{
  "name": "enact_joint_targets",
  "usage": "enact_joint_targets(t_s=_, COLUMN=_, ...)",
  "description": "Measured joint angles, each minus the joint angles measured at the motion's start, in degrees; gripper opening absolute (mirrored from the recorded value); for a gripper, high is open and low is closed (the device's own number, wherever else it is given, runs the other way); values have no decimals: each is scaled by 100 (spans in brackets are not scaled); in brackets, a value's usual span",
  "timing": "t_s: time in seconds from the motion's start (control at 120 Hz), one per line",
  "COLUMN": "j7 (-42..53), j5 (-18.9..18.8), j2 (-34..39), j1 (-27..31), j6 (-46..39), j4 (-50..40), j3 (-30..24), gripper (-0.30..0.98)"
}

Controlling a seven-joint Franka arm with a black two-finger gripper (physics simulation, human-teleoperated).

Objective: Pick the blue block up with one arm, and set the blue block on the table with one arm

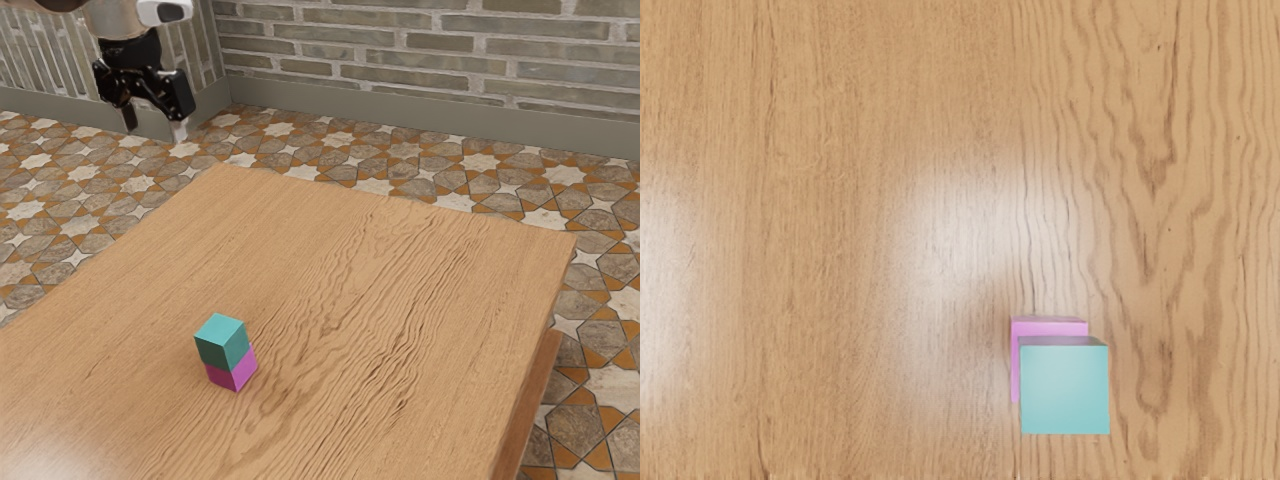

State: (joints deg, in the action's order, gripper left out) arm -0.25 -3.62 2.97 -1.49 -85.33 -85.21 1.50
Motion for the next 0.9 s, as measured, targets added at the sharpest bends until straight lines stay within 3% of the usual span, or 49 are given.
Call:
enact_joint_targets(t_s=0.208, j7=-23, j5=-71, j2=14, j1=130, j6=231, j4=39, j3=-1, gripper=69)
enact_joint_targets(t_s=0.3, j7=-31, j5=-75, j2=2, j1=182, j6=566, j4=1280, j3=-69, gripper=69)
enact_joint_targets(t_s=0.375, j7=-38, j5=-75, j2=-137, j1=162, j6=766, j4=1665, j3=-168, gripper=69)
enact_joint_targets(t_s=0.708, j7=-65, j5=-68, j2=-628, j1=-68, j6=1115, j4=1786, j3=-275, gripper=69)
enact_joint_targets(t_s=0.775, j7=-64, j5=-35, j2=-641, j1=21, j6=1055, j4=1451, j3=-270, gripper=69)
enact_joint_targets(t_s=0.9, j7=-65, j5=30, j2=-183, j1=291, j6=428, j4=-335, j3=-329, gripper=69)
